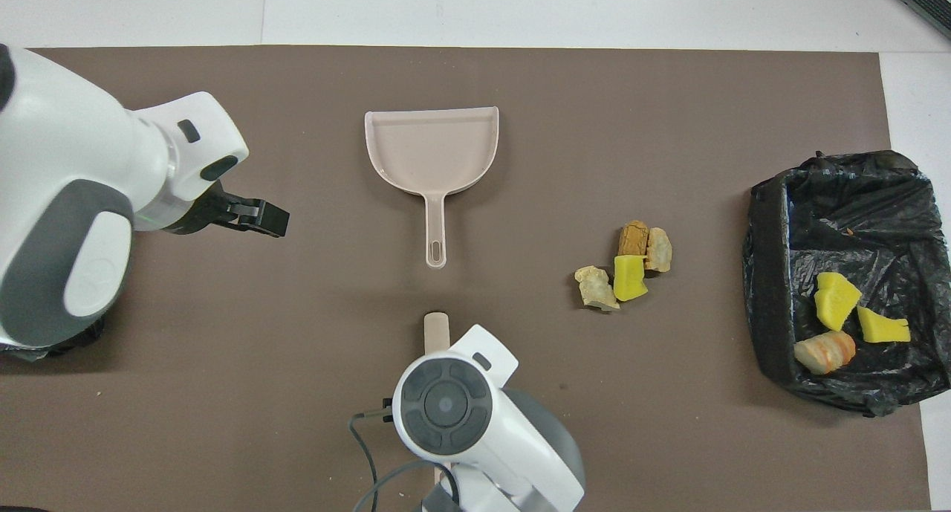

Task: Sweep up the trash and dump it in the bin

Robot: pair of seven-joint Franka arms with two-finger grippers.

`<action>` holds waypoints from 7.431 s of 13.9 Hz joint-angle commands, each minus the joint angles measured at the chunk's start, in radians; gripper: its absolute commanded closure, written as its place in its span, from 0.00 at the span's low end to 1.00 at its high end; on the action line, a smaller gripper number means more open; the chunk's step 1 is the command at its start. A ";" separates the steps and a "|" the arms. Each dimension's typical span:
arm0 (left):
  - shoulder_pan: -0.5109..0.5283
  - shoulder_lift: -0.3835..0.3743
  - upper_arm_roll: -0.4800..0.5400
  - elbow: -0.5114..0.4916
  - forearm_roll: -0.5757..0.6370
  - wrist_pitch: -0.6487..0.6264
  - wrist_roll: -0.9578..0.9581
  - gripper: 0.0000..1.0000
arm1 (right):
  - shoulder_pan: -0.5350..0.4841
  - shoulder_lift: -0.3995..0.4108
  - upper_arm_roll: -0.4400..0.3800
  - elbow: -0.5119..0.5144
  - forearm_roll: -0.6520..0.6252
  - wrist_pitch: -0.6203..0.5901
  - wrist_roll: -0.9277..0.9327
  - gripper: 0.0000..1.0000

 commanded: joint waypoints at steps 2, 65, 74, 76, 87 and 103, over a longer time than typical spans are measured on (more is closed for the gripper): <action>-0.121 0.138 0.015 0.004 0.074 0.176 -0.185 0.00 | 0.017 -0.041 -0.003 -0.124 0.024 0.085 0.022 0.00; -0.167 0.069 0.023 -0.146 0.201 0.123 0.894 1.00 | -0.662 -0.324 -0.009 -0.283 -0.203 -0.284 -0.480 1.00; -0.288 0.084 0.022 -0.210 0.206 0.258 0.973 1.00 | -0.523 -0.129 -0.006 -0.281 0.027 -0.040 -0.443 1.00; -0.304 0.074 0.020 -0.252 0.204 0.297 0.973 1.00 | -0.430 -0.059 -0.006 -0.250 0.149 0.052 -0.398 1.00; -0.331 0.080 0.015 -0.315 0.194 0.426 0.894 1.00 | -0.335 -0.089 -0.015 0.003 0.302 -0.175 -0.363 1.00; -0.323 0.078 0.017 -0.318 0.141 0.406 0.899 1.00 | -0.467 0.169 -0.004 0.180 -0.259 -0.384 -0.716 1.00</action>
